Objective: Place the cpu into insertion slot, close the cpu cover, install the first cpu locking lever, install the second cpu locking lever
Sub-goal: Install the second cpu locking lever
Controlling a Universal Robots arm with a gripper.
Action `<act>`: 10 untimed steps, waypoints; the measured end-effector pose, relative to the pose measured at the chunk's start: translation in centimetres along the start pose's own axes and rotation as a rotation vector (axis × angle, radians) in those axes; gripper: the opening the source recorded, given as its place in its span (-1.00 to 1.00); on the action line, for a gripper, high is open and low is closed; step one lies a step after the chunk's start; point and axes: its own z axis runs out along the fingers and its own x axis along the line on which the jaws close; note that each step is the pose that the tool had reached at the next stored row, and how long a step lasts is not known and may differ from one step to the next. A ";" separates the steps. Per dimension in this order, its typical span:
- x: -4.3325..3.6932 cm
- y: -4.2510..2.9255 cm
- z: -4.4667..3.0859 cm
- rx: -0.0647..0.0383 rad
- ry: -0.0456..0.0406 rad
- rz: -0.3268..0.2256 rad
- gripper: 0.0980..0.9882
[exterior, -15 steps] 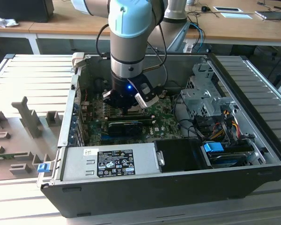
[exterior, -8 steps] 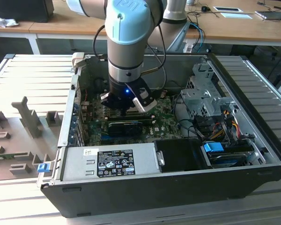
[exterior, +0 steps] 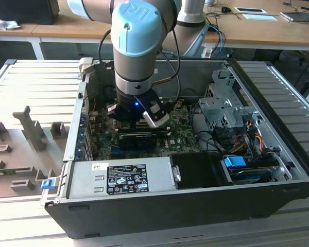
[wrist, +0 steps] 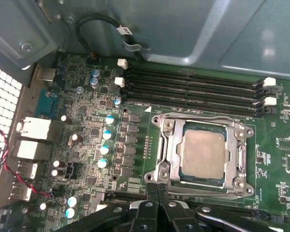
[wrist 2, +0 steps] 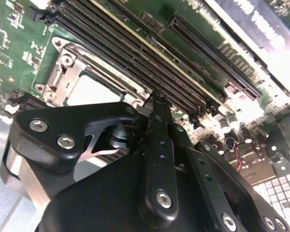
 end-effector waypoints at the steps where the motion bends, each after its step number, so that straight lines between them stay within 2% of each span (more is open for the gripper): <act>1: 0.01 -0.05 0.18 -0.003 -0.0002 0.000 -0.98; 5: 0.08 -0.14 0.57 -0.014 -0.0015 0.000 -0.98; 7: 0.19 -0.18 0.79 -0.026 -0.0031 0.000 -0.98; 10: 0.38 -0.21 1.01 -0.038 -0.0048 0.000 -0.98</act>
